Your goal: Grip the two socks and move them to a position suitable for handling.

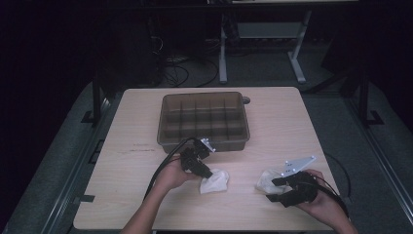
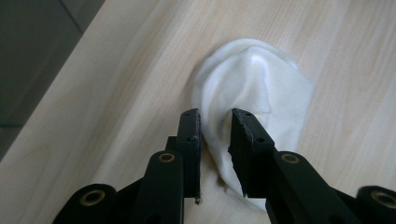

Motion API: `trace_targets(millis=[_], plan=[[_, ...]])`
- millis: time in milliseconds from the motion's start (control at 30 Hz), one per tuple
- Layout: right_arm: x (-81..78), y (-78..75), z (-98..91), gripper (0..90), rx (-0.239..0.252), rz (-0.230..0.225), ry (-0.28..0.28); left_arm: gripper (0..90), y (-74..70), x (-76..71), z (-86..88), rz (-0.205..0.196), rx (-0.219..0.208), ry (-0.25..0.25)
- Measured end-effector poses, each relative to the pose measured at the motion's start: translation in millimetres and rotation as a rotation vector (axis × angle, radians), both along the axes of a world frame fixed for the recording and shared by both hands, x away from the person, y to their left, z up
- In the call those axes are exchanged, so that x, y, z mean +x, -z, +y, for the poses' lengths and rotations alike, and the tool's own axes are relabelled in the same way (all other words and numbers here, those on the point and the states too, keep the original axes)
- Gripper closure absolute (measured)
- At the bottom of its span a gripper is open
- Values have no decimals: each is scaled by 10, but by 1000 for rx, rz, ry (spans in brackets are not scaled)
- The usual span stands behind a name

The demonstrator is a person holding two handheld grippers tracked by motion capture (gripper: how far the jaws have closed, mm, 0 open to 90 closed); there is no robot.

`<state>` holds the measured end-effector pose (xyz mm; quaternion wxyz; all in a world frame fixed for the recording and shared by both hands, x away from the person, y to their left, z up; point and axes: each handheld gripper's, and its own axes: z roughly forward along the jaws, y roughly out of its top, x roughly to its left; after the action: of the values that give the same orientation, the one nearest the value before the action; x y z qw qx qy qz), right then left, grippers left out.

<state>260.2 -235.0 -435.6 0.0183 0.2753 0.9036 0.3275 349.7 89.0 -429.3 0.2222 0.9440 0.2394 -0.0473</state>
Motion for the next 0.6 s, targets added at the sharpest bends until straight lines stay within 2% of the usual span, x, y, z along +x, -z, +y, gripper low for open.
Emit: trace_targets(millis=[167,333,600], plan=[[-6,-17,3,380,10,2,4,790,8,30,-62,-11,23,24],[-6,-7,0,380,5,-4,0,879,11,49,-79,-17,22,35],[0,-3,-7,380,3,-5,-1,893,-26,40,-64,-22,15,51]])
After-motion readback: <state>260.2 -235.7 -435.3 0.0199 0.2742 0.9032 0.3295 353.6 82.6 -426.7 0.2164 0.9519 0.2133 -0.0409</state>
